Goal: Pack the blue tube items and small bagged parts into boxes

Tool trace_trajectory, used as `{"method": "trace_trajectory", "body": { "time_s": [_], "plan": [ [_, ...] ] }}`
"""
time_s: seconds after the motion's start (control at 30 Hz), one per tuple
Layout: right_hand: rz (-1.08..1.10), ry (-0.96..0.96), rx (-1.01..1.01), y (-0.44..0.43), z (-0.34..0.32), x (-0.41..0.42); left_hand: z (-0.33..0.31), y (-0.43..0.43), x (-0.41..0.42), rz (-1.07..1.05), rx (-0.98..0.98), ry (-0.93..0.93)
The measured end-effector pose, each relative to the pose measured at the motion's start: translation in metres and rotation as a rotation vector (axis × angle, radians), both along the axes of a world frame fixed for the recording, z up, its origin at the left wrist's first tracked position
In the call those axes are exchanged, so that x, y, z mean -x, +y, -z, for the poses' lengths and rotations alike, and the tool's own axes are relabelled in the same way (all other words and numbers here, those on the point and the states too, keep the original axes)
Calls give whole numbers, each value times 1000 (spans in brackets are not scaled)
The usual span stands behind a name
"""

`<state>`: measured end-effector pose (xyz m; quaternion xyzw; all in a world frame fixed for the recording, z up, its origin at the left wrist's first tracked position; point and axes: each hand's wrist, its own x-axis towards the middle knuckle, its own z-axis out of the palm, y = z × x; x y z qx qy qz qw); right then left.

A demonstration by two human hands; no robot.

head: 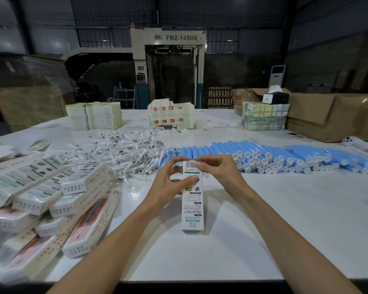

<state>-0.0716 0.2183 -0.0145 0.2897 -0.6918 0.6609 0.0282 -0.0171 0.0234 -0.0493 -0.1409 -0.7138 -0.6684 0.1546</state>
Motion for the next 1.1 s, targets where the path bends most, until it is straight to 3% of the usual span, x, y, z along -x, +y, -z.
{"method": "trace_trajectory", "body": {
  "time_s": [0.1, 0.2, 0.33, 0.4, 0.47, 0.63, 0.83, 0.97, 1.1],
  "plan": [
    [-12, -40, 70, -4, 6, 2, 2, 1, 3, -1, -16, -16],
    [-76, -250, 190, -13, 13, 1, 1, 2, 4, -6, -82, -17],
    [-239, -450, 82, -15, 21, -3, -3, 1, 2, 17, -188, 0],
    [-396, -487, 59, -16, 25, -6, -3, 1, 1, 29, -216, 8],
    [-405, -482, 37, -18, 23, -11, -3, 1, 0, 3, -186, 17],
    [-113, -274, -174, 4, 8, -20, 2, 2, 5, -178, 96, 107],
    [309, -60, -385, 103, 6, -16, 24, 0, 13, -213, 647, 343],
    [682, 78, -684, 197, 15, -7, 23, 8, 10, -170, 766, 390],
    [1002, 45, -1142, 281, 28, -12, 20, 9, 7, -157, 792, 411]
  ]
}}
